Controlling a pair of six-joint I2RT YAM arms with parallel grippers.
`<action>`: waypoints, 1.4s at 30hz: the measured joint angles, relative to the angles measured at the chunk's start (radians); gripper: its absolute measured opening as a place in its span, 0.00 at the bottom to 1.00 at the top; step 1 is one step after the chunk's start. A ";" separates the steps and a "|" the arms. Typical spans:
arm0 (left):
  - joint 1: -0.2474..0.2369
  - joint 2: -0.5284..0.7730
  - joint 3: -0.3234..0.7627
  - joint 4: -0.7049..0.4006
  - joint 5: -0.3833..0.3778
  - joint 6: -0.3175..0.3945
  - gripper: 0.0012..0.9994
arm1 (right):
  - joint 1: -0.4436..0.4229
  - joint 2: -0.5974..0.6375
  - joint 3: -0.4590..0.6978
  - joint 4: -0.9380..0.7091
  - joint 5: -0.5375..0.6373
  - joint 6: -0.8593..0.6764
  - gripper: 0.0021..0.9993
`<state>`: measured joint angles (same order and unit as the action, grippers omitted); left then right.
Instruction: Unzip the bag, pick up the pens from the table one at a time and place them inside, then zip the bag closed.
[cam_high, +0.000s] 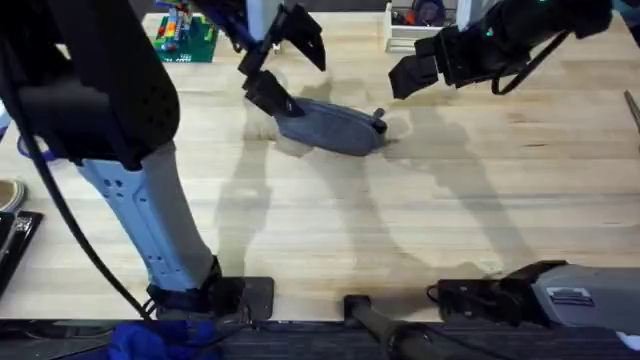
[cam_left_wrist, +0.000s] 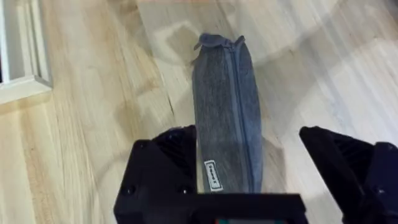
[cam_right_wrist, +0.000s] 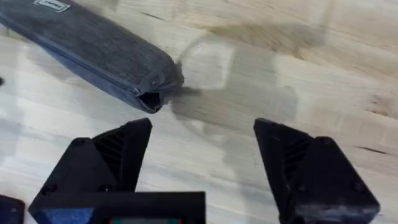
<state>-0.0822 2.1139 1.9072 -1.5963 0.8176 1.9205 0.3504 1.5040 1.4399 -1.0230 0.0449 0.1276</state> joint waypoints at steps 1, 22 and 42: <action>-0.010 0.000 0.000 0.013 -0.008 -0.016 1.00 | 0.000 0.000 0.000 0.000 -0.002 0.000 1.00; -0.126 0.000 -0.056 0.189 -0.118 -0.255 1.00 | 0.000 -0.001 0.000 0.000 -0.009 0.000 1.00; -0.122 0.000 -0.145 0.262 -0.078 -0.241 0.92 | 0.000 -0.001 0.000 0.000 -0.009 0.000 1.00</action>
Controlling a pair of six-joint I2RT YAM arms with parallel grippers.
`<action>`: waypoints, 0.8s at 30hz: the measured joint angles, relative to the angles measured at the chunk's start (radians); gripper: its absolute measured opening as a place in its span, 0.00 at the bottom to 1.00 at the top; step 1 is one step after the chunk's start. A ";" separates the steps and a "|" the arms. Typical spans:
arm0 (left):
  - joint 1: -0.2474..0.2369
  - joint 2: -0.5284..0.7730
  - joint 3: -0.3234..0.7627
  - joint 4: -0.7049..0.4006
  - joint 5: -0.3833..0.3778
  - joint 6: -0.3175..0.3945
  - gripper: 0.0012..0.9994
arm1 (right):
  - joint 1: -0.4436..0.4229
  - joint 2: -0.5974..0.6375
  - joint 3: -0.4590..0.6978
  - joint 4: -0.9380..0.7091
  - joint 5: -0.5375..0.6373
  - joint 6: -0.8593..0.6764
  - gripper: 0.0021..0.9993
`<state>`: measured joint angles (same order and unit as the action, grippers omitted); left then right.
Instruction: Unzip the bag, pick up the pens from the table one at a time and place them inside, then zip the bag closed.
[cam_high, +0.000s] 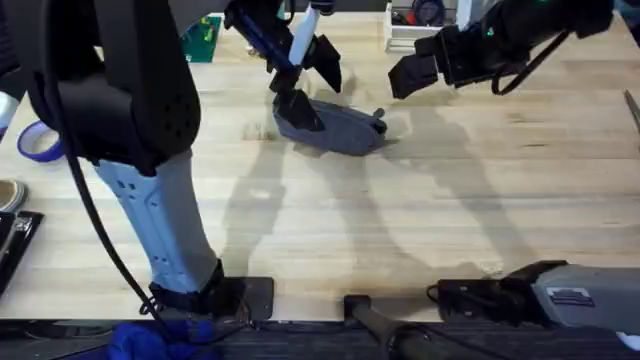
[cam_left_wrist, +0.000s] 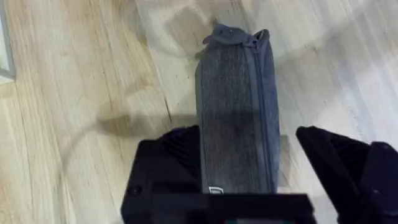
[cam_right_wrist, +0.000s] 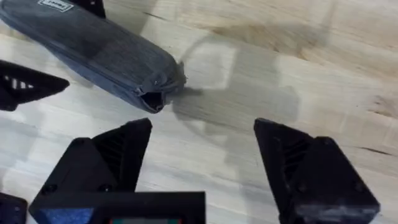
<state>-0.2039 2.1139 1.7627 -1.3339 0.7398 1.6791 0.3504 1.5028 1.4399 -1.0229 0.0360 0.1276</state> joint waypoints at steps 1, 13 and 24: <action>0.000 0.000 -0.003 0.001 0.000 0.001 0.89 | 0.000 0.000 0.000 0.000 0.000 0.000 1.00; 0.000 0.000 -0.015 0.003 -0.004 0.008 0.18 | 0.000 0.000 0.000 0.000 0.000 0.000 1.00; 0.000 0.000 -0.016 0.003 -0.008 0.009 0.04 | 0.000 0.000 0.000 0.000 -0.038 0.000 1.00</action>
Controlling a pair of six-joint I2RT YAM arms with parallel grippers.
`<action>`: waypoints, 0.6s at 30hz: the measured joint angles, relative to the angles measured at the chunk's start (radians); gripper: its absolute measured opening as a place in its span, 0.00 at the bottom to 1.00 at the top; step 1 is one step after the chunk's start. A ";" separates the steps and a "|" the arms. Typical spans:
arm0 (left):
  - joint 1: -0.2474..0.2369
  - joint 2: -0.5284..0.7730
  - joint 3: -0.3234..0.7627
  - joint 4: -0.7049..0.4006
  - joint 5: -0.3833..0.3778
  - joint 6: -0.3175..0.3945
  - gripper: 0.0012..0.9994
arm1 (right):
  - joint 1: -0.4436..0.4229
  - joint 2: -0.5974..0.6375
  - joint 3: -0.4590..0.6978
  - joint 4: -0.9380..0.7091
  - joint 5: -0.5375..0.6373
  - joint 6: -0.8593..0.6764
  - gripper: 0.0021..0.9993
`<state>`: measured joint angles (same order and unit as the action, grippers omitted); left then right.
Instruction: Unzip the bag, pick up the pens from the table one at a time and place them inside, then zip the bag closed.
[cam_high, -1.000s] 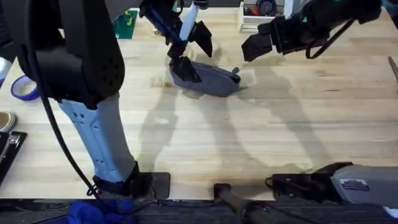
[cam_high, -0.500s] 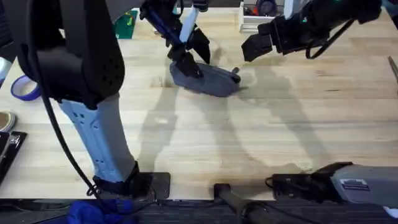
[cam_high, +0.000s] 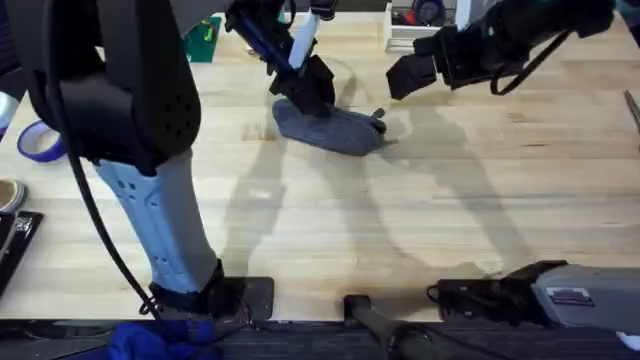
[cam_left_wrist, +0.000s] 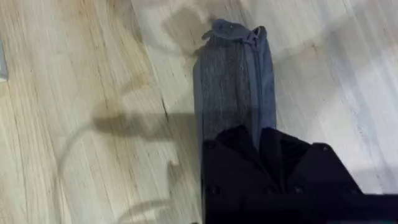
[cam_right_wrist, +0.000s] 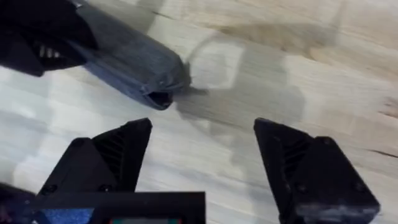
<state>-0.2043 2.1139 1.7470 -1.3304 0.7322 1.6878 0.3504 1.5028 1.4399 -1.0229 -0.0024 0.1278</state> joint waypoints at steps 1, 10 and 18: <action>0.000 0.000 0.000 0.000 0.000 0.000 0.04 | 0.000 0.000 0.000 0.000 -0.014 0.002 1.00; 0.000 0.000 0.000 0.000 0.000 0.000 0.04 | -0.003 0.000 0.000 0.001 -0.115 0.155 1.00; 0.000 0.000 -0.001 0.000 0.000 0.000 0.04 | -0.018 0.000 0.000 -0.046 -0.131 0.481 1.00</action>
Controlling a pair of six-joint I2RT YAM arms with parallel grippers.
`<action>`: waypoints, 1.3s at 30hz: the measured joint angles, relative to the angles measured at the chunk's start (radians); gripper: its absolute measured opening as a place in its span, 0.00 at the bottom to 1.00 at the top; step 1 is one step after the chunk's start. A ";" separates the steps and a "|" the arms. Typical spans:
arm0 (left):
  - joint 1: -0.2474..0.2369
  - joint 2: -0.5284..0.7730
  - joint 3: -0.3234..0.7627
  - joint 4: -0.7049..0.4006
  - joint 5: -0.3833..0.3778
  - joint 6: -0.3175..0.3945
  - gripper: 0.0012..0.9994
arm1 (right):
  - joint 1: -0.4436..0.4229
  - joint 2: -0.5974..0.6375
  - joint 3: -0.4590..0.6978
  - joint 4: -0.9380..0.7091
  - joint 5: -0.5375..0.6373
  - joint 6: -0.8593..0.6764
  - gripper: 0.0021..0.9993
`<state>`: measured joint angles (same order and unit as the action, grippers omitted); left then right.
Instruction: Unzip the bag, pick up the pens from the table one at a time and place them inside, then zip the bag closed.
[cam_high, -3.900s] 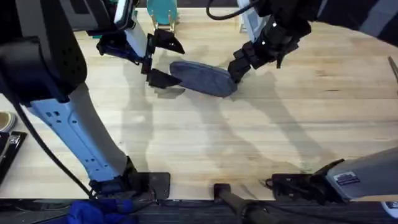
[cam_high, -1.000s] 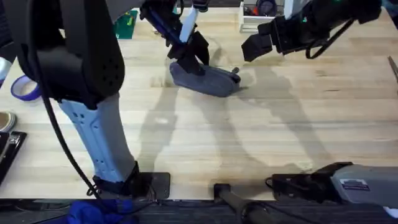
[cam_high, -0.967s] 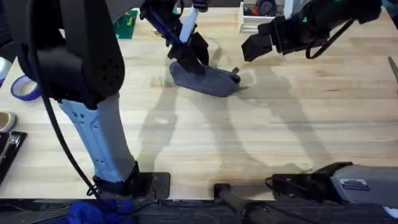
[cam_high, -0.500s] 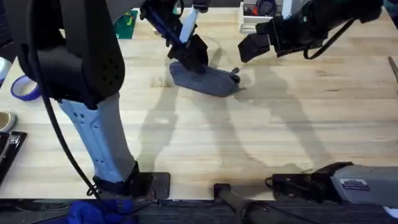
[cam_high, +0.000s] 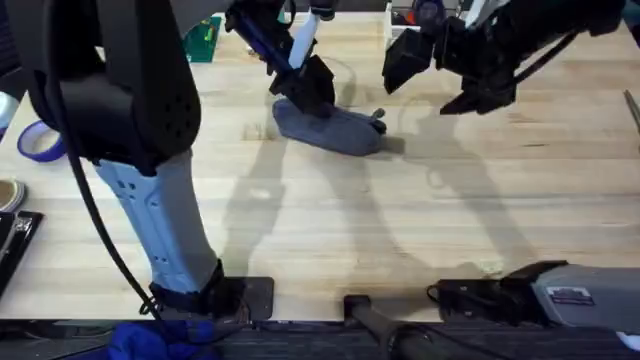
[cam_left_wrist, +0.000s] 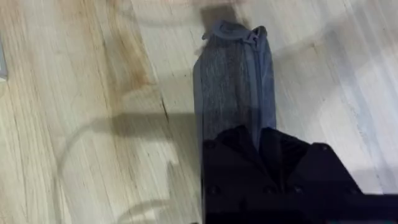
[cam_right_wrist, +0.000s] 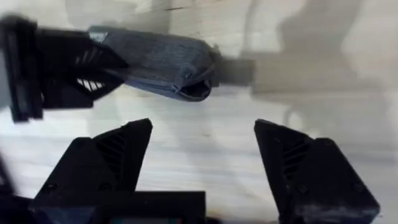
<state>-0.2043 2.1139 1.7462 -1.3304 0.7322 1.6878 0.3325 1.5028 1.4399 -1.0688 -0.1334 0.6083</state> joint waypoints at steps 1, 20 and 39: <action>0.000 0.000 0.000 0.000 0.000 0.000 0.04 | 0.000 0.000 0.000 -0.003 -0.002 0.048 1.00; 0.000 0.000 0.000 0.000 0.000 0.000 0.04 | 0.036 0.015 0.000 0.104 0.092 0.523 1.00; 0.000 0.000 0.000 0.000 0.000 0.000 0.04 | 0.062 0.059 -0.116 0.268 0.091 0.601 1.00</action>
<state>-0.2043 2.1139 1.7462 -1.3304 0.7322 1.6878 0.3942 1.5617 1.3242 -0.8007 -0.0425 1.2092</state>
